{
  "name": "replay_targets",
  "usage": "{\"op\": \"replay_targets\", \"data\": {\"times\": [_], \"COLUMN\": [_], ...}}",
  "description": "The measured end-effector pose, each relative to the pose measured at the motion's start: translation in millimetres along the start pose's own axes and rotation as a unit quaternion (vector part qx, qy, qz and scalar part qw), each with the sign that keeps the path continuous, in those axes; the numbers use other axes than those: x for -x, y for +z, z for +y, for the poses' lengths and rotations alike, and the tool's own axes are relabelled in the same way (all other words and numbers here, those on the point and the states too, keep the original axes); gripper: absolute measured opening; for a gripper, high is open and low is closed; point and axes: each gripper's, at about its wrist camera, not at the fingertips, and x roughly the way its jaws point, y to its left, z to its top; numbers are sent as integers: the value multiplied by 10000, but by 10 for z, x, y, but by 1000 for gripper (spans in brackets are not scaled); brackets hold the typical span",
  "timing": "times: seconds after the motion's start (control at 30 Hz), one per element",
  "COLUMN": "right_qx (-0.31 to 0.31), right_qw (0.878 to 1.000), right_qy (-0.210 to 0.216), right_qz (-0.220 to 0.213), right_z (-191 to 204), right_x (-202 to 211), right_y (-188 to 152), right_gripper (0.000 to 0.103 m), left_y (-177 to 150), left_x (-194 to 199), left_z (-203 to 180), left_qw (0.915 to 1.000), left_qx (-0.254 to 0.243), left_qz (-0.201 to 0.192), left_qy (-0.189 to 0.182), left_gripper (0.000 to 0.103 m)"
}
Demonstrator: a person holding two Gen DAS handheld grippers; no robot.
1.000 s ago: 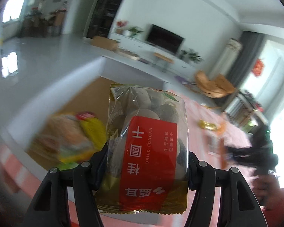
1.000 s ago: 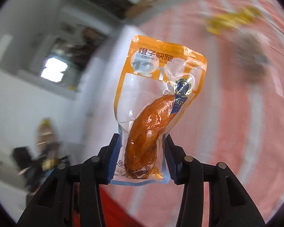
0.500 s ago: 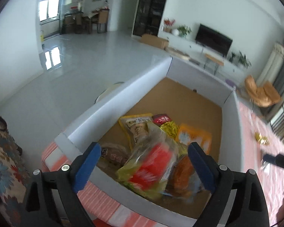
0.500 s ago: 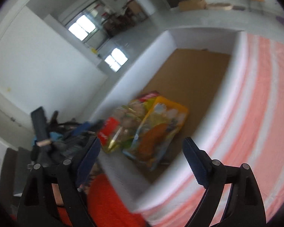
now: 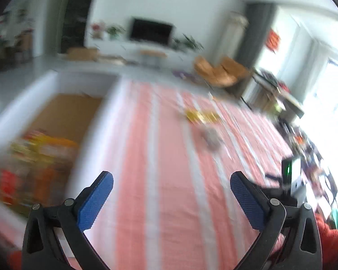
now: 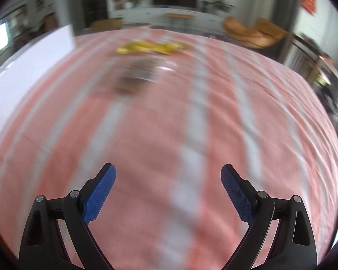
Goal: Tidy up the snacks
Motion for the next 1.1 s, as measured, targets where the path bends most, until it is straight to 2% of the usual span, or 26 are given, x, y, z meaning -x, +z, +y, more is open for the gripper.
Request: {"op": "replay_targets", "data": {"times": [0.07,0.17,0.2,0.3,0.33,0.43,0.53,0.67,1.1], "right_qx": [-123,-306,-467,-759,-739,-532,-516,-515,-514], "right_qw": [9998,9993,9989,9971,9973,9985,9986,9986,9986], "right_qy": [-137,-194,-68,55,49,-48,-2,-5,-9], "right_qz": [3,-1,-33,-36,0,93,96,95,96], "right_z": [-296,-657,-728,-797,-815,-664,-605,-595,-603], "right_x": [-26,-154,-150,-327,-363,-461,-480,-495,-487], "right_y": [-29,-160,-180,-73,-64,-39,-17,-33,-51], "right_gripper": [96,97,97,99,102,103,103,103,103], "left_y": [-119,-238,-253,-266,-273,-264,-320,-366,-362], "left_x": [-446,-1087,-1203,-1610,-1720,-1992,-2098,-2042,-2073], "left_z": [-224,-438,-492,-634,-653,-644,-626,-618,-617], "left_qw": [9993,9969,9963,9939,9930,9895,9864,9850,9851], "left_qx": [-122,-305,-376,-612,-658,-787,-895,-1004,-1001], "left_qz": [313,719,754,849,881,1000,1072,990,981], "left_qy": [-167,88,157,359,428,687,870,996,995], "left_gripper": [103,102,102,102,102,102,102,103,103]}}
